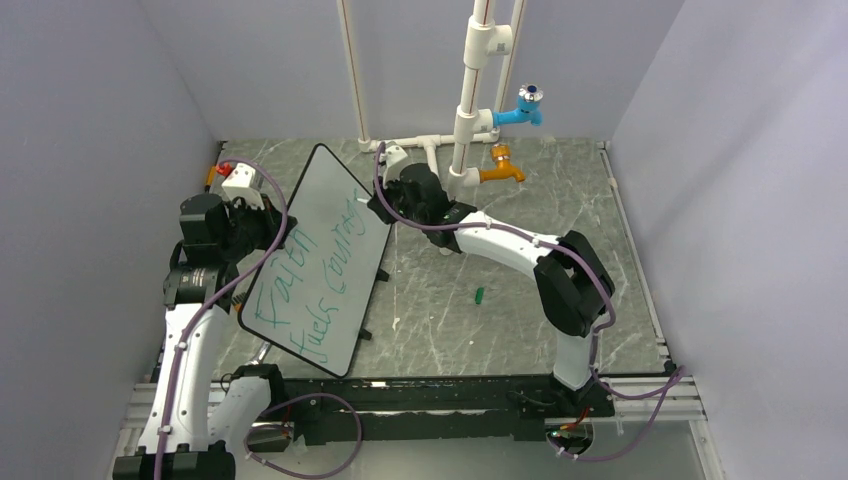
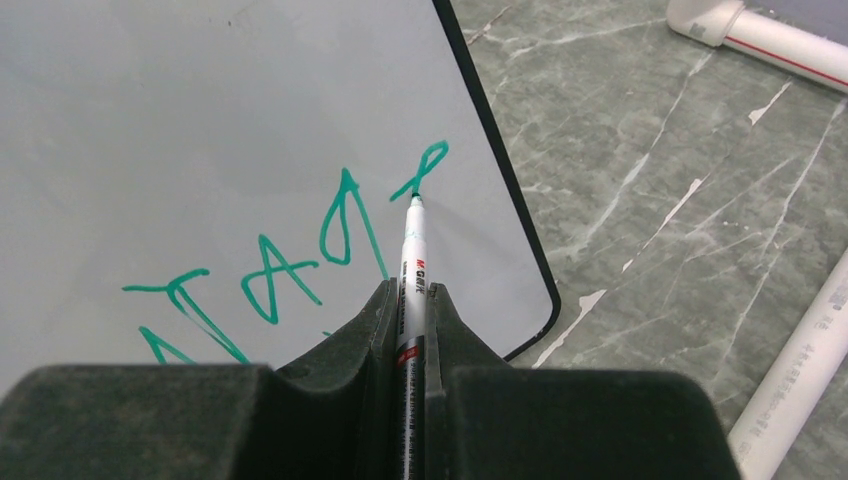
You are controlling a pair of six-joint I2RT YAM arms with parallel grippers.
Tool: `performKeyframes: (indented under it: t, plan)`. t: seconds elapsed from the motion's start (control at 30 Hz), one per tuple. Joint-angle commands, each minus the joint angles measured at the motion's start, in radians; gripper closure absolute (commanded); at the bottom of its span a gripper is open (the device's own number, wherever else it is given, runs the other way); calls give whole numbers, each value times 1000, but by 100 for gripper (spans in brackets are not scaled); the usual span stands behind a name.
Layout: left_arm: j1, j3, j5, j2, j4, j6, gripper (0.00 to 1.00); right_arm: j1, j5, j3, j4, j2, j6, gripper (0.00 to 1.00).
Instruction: Write a sentence on the whiteboard
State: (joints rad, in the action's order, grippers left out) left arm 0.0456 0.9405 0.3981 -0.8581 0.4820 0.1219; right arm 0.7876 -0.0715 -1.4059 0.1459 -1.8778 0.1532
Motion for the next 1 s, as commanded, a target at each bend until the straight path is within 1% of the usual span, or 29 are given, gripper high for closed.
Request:
performKeyframes:
  t: [0.0,0.2,0.7,0.93,0.97]
  plan:
    - [-11,-55,-13,-11,126,-140,100,28,-48,29,27,29,25,100]
    - [-11,-57,-13,-8,126,-139,100,27,-17,9,14,8,17,100]
    - [-12,-56,-15,-10,125,-140,100,25,48,-190,-85,-105,-43,100]
    - [-8,-55,-18,-8,125,-140,100,25,69,-162,-102,-53,-47,100]
    - [-7,-55,-18,-7,124,-139,100,24,93,-151,-104,-37,-47,100]
